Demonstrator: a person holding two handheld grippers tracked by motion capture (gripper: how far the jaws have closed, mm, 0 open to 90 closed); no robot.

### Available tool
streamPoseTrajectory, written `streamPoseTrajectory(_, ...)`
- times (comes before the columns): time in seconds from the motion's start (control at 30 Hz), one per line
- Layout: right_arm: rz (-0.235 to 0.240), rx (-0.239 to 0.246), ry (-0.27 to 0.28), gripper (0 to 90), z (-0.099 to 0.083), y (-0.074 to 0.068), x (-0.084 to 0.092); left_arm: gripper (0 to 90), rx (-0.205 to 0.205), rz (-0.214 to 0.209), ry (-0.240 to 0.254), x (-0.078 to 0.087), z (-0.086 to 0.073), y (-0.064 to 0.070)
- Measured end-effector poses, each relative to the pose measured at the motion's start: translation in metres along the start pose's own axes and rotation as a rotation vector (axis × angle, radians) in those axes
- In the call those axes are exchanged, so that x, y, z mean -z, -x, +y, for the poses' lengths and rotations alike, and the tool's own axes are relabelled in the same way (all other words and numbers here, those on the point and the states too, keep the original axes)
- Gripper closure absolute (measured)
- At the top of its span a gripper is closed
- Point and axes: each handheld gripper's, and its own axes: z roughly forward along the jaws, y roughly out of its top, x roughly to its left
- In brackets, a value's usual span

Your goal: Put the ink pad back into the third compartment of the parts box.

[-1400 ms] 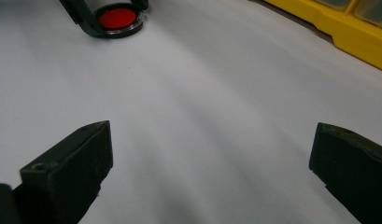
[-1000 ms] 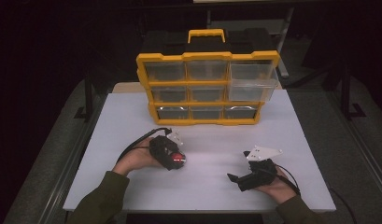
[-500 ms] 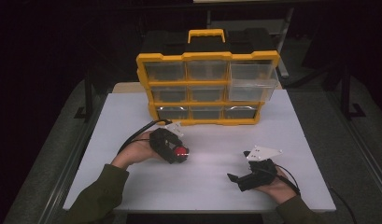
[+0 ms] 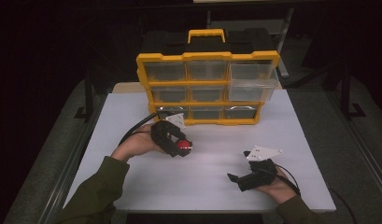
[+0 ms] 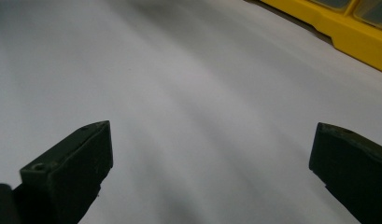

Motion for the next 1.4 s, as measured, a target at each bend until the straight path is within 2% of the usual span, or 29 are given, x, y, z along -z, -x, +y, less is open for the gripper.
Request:
streamPoseTrajectory(0.63, -0.002, -0.001, 0.001, 0.0, 0.0, 0.0, 0.0, 29.8, -0.03, -0.012, 0.036, 0.024, 0.028, -0.006)
streamPoseTrajectory(1.0, -0.002, -0.003, 0.003, 0.0, 0.0, 0.0, 0.001, 29.8, -0.024, -0.026, 0.08, 0.042, 0.047, -0.011)
streamPoseTrajectory(1.4, 0.001, -0.006, 0.005, 0.0, 0.0, 0.0, 0.001, 29.7, -0.03, -0.045, 0.135, 0.064, 0.075, -0.017)
